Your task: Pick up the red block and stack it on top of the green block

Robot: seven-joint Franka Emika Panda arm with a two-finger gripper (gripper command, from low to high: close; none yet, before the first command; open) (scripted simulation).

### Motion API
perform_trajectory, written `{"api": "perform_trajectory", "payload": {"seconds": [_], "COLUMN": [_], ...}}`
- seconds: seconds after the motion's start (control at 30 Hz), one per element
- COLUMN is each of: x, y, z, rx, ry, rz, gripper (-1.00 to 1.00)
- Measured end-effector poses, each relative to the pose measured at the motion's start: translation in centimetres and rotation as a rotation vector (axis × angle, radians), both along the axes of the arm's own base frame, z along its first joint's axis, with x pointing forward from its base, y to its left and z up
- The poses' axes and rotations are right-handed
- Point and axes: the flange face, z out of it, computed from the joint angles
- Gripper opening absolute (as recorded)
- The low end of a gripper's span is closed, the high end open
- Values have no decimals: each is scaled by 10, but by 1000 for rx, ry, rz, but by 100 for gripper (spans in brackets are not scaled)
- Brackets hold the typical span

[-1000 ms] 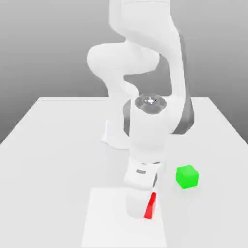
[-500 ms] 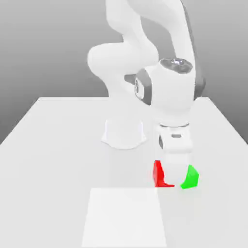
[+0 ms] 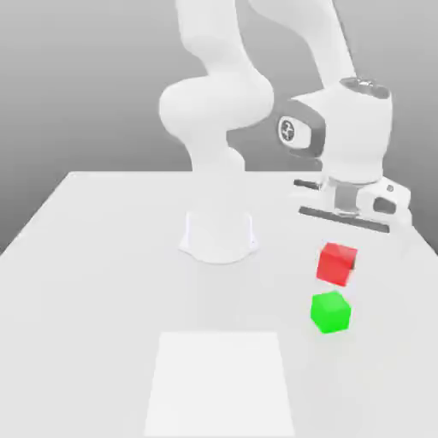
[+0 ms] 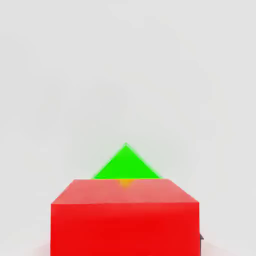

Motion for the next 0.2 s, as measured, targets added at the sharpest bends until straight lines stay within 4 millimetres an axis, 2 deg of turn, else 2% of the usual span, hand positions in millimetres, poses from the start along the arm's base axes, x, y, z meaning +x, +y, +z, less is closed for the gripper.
{"api": "perform_trajectory", "payload": {"seconds": [0.1, 0.13, 0.2], "x": [-1, -1, -1], "y": [-1, -2, -2], "z": [-25, -31, -31], "rx": [-1, -2, -2], "ry": [-1, -2, -2], "rz": [1, 1, 0], "gripper": [-100, 100, 100]}}
